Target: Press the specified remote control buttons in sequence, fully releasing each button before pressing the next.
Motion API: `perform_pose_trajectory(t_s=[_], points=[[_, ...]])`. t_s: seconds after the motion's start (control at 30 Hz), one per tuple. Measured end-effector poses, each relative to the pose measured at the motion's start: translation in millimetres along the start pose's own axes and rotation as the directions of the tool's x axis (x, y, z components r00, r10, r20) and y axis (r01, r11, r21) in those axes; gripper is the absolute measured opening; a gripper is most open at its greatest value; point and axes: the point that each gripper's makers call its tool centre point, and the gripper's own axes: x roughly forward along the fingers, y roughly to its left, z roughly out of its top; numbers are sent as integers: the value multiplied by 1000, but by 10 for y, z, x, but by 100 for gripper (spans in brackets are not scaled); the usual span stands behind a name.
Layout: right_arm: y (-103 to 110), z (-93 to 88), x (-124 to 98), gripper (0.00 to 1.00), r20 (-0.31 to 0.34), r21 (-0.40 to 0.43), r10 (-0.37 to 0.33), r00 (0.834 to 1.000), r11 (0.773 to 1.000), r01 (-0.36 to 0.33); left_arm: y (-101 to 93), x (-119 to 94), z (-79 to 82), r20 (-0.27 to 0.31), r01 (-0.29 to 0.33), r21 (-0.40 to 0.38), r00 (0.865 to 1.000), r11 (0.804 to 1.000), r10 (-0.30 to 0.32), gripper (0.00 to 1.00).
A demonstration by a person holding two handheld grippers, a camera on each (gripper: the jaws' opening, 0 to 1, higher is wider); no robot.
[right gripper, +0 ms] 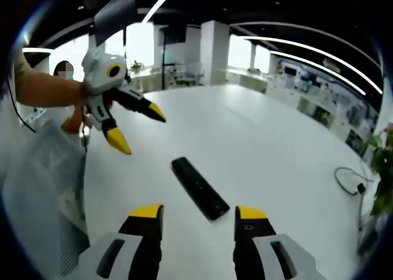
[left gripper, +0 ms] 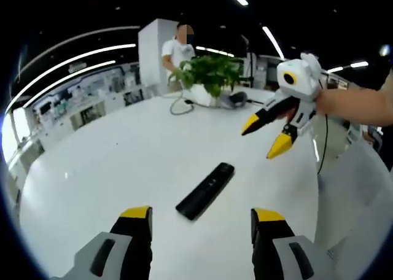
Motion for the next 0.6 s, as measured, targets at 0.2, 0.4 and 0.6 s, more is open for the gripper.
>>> perform_pose_trajectory(t_s=[0.2, 0.4, 0.6], points=[[77, 59, -122, 44, 38, 45, -21, 999, 999, 19, -84, -117, -30, 2, -4, -3, 1000, 1000, 4, 67], [140, 71, -240, 45, 69, 75, -43, 997, 996, 38, -45, -231, -32, 33, -28, -66, 999, 997, 30, 68], [192, 31, -351, 46, 94, 124, -63, 994, 991, 51, -103, -357, -93, 44, -42, -86, 998, 995, 45, 67]])
